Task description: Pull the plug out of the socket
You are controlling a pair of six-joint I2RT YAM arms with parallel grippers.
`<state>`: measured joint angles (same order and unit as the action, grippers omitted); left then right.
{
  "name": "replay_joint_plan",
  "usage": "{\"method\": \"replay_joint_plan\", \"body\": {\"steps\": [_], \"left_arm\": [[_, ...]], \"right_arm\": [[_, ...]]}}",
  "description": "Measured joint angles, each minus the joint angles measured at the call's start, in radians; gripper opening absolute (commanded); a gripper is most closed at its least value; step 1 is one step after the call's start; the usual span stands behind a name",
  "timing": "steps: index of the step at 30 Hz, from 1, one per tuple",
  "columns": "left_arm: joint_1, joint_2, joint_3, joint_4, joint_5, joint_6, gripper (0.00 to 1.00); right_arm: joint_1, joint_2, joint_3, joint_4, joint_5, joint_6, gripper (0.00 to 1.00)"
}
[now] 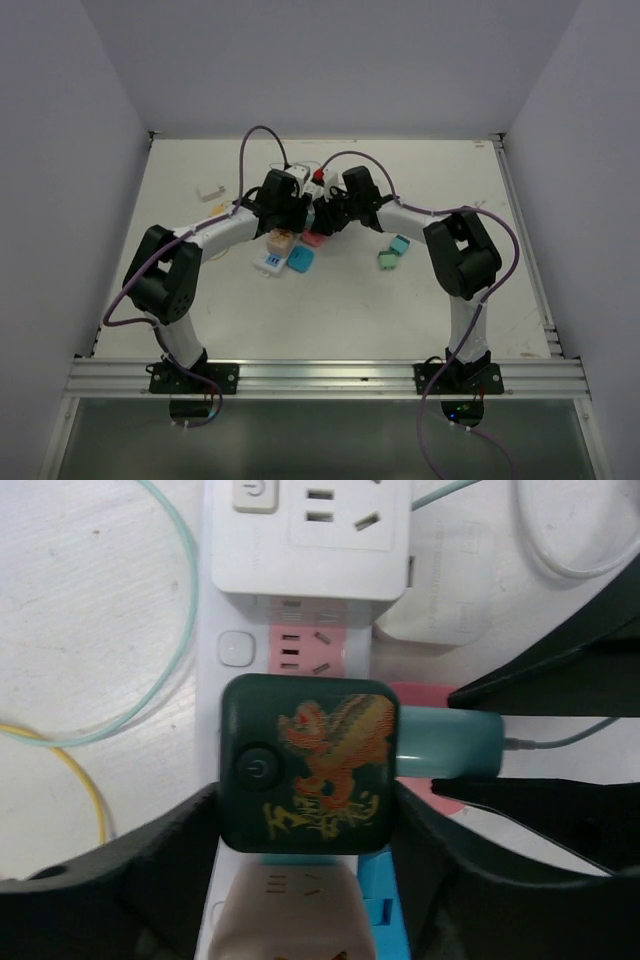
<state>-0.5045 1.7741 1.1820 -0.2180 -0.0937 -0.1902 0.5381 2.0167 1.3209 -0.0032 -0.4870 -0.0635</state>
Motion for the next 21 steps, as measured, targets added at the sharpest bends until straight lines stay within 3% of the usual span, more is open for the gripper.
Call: {"method": "replay_joint_plan", "body": {"steps": [3, 9, 21], "left_arm": [[-0.004, -0.003, -0.016, 0.026, 0.005, 0.002, 0.41], [-0.009, -0.009, -0.035, 0.056, 0.003, 0.008, 0.22], [-0.041, -0.011, -0.043, 0.065, -0.006, -0.026, 0.06]], "right_arm": [[0.003, -0.003, -0.006, 0.006, 0.005, 0.002, 0.0], [0.01, -0.036, -0.05, 0.027, 0.039, 0.003, 0.0], [0.02, -0.13, -0.158, 0.052, 0.116, 0.012, 0.0]]}}
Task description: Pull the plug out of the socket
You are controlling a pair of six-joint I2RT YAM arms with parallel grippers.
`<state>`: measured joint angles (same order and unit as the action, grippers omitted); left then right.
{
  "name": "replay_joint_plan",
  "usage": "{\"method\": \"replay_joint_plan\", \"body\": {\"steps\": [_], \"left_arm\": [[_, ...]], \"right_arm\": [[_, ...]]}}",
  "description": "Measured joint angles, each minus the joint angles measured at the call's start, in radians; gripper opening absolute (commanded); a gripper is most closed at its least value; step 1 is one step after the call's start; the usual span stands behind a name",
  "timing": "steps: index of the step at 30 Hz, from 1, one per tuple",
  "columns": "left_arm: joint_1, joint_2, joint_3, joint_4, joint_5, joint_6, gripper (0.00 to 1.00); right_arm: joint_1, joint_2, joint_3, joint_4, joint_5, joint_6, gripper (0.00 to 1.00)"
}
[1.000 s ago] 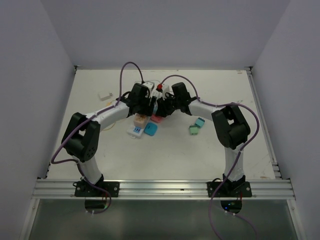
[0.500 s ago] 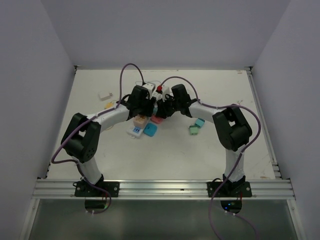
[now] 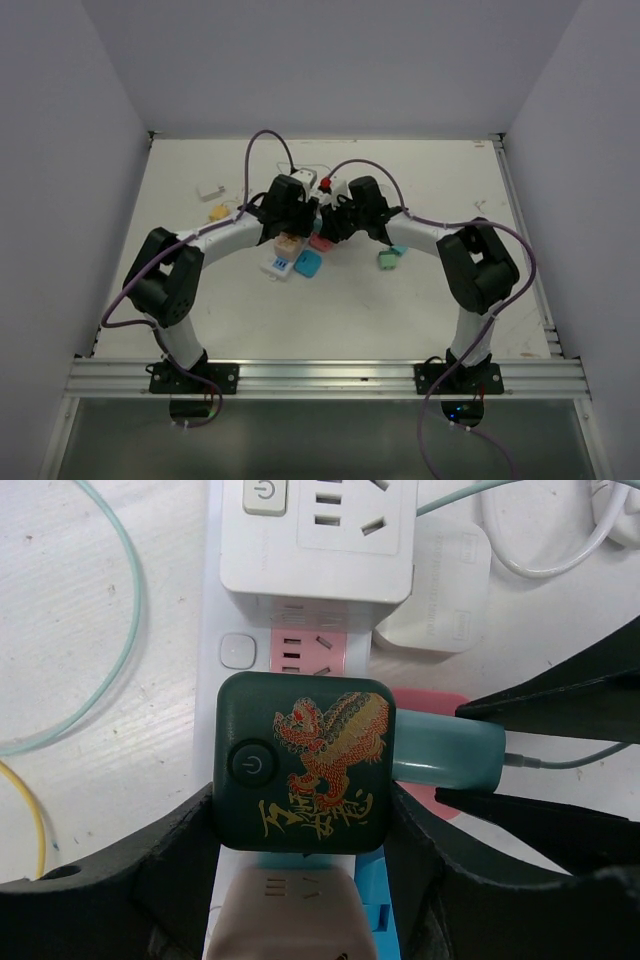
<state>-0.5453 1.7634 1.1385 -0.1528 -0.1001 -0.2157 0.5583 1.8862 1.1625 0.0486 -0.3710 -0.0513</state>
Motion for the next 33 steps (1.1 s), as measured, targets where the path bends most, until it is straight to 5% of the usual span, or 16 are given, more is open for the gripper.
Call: {"method": "replay_joint_plan", "body": {"steps": [27, 30, 31, 33], "left_arm": [[0.0, 0.038, 0.036, -0.001, -0.105, -0.034, 0.06], [0.0, 0.036, 0.035, 0.0, -0.099, -0.027, 0.07], [0.0, 0.035, 0.033, 0.003, -0.101, -0.027, 0.07], [0.006, 0.033, 0.028, 0.01, -0.104, -0.027, 0.08]], "right_arm": [[-0.001, -0.251, -0.273, 0.061, 0.106, 0.07, 0.0], [-0.001, -0.251, -0.27, 0.062, 0.092, 0.072, 0.23], [-0.001, -0.251, -0.264, 0.046, 0.084, 0.074, 0.41], [0.001, -0.245, -0.245, 0.013, 0.063, 0.071, 0.5]]}}
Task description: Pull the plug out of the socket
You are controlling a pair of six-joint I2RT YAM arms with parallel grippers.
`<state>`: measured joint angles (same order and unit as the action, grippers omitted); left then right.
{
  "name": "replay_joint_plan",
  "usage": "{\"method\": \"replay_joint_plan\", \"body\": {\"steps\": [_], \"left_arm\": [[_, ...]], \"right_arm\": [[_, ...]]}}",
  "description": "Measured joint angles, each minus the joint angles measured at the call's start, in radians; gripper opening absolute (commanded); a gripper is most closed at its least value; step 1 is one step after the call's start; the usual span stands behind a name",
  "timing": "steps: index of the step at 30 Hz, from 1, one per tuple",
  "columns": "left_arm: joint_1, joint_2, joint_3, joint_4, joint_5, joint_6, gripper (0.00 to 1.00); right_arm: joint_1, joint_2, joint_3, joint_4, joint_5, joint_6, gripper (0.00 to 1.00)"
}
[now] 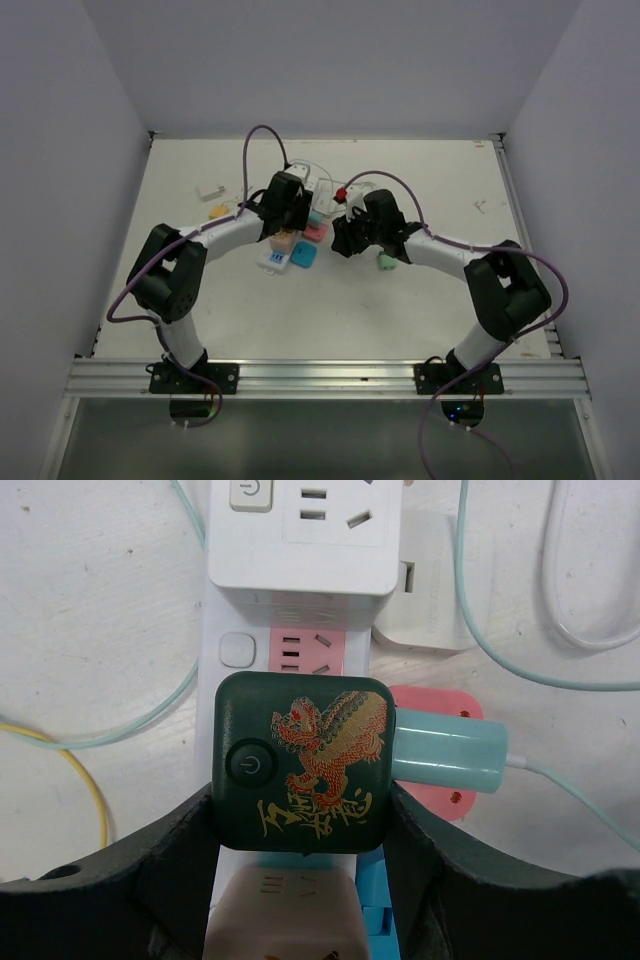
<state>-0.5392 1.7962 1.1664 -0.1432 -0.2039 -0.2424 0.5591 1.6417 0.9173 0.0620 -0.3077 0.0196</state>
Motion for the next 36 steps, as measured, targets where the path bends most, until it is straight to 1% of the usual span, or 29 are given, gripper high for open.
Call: {"method": "replay_joint_plan", "body": {"steps": [1, 2, 5, 9, 13, 18, 27, 32, 35, 36], "left_arm": [[0.004, -0.001, -0.002, 0.0, -0.001, 0.0, 0.08], [0.008, -0.003, -0.003, 0.0, -0.001, 0.0, 0.08], [0.02, -0.007, -0.006, -0.003, -0.001, 0.002, 0.09], [0.027, -0.016, -0.014, -0.004, 0.008, 0.013, 0.11], [0.029, -0.026, -0.024, -0.008, 0.017, 0.029, 0.13], [0.031, -0.038, -0.035, -0.009, 0.021, 0.041, 0.15], [0.034, -0.041, -0.037, -0.014, 0.029, 0.045, 0.15], [0.035, -0.047, -0.043, -0.013, 0.036, 0.048, 0.15], [0.035, -0.052, -0.05, -0.013, 0.039, 0.053, 0.15], [0.035, -0.053, -0.051, -0.013, 0.04, 0.055, 0.15]], "right_arm": [[0.002, 0.008, 0.014, -0.008, -0.005, -0.004, 0.54], [0.002, 0.017, 0.031, -0.017, -0.011, -0.011, 0.56], [0.004, 0.063, 0.099, -0.026, -0.029, -0.025, 0.58], [0.004, 0.121, 0.18, -0.026, -0.052, -0.04, 0.59], [0.004, 0.175, 0.253, -0.028, -0.07, -0.056, 0.65], [0.004, 0.253, 0.335, -0.028, -0.103, -0.076, 0.67], [0.006, 0.365, 0.402, -0.031, -0.139, -0.085, 0.63], [0.006, 0.392, 0.412, -0.031, -0.158, -0.084, 0.6], [0.006, 0.402, 0.423, -0.027, -0.16, -0.085, 0.51], [0.006, 0.402, 0.424, -0.025, -0.159, -0.085, 0.46]]}}
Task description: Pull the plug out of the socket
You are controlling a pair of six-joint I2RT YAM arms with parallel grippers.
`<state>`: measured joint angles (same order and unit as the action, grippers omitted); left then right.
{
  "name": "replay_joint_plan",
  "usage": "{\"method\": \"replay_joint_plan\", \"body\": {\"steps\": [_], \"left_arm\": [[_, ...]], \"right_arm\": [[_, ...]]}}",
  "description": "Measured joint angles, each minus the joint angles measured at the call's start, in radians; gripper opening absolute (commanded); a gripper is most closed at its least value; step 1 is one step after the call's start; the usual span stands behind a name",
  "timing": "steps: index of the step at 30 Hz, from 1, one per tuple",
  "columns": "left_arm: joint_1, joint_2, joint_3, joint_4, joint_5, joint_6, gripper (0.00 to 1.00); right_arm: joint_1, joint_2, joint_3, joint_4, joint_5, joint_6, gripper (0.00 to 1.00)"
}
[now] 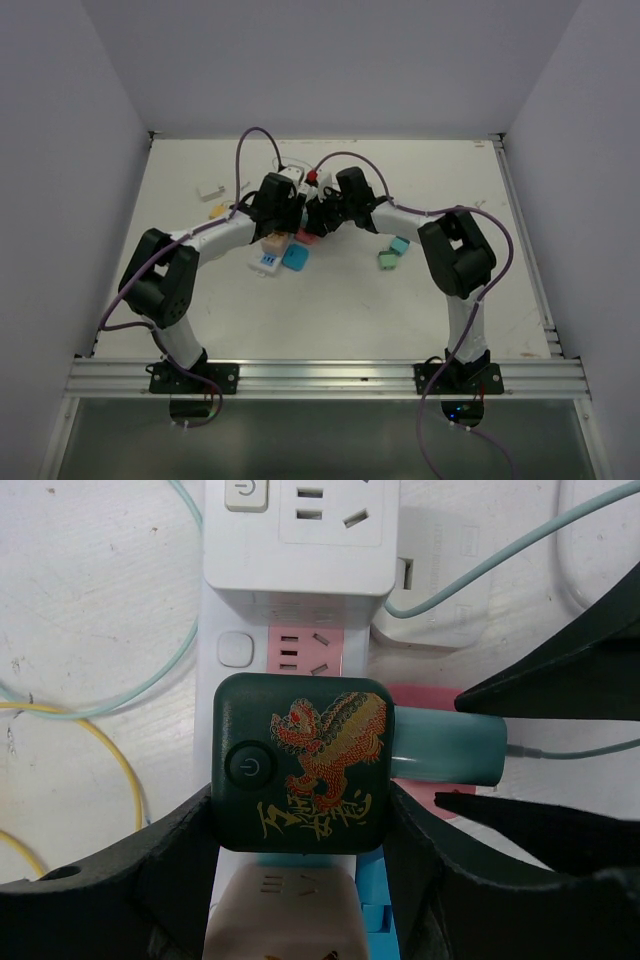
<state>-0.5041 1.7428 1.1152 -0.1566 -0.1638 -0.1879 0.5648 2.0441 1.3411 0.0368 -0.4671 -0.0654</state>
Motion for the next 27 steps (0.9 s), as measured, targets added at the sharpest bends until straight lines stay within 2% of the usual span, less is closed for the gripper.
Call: {"method": "replay_joint_plan", "body": {"steps": [3, 5, 6, 7, 8, 11, 27], "left_arm": [[0.0, -0.001, -0.001, 0.0, 0.001, 0.002, 0.14], [0.0, -0.001, -0.001, 0.002, 0.001, 0.007, 0.14], [0.001, -0.001, -0.001, 0.002, 0.001, 0.01, 0.14], [0.002, -0.002, -0.001, 0.0, 0.001, 0.013, 0.14], [0.003, -0.002, -0.001, -0.002, 0.001, 0.015, 0.14], [0.006, -0.003, -0.001, -0.004, 0.006, 0.016, 0.14], [0.011, -0.021, -0.019, -0.014, 0.031, 0.023, 0.09]], "right_arm": [[0.0, 0.0, 0.003, 0.001, 0.001, -0.007, 0.38], [0.0, 0.0, 0.003, 0.0, -0.004, -0.019, 0.16], [0.001, 0.0, 0.003, -0.002, -0.003, -0.028, 0.16], [0.003, 0.0, 0.003, -0.002, -0.001, -0.034, 0.07], [0.005, 0.0, 0.003, -0.002, 0.001, -0.039, 0.03], [0.006, 0.0, 0.003, -0.002, 0.004, -0.052, 0.0], [0.019, -0.035, -0.042, 0.0, 0.035, -0.138, 0.0]]}}
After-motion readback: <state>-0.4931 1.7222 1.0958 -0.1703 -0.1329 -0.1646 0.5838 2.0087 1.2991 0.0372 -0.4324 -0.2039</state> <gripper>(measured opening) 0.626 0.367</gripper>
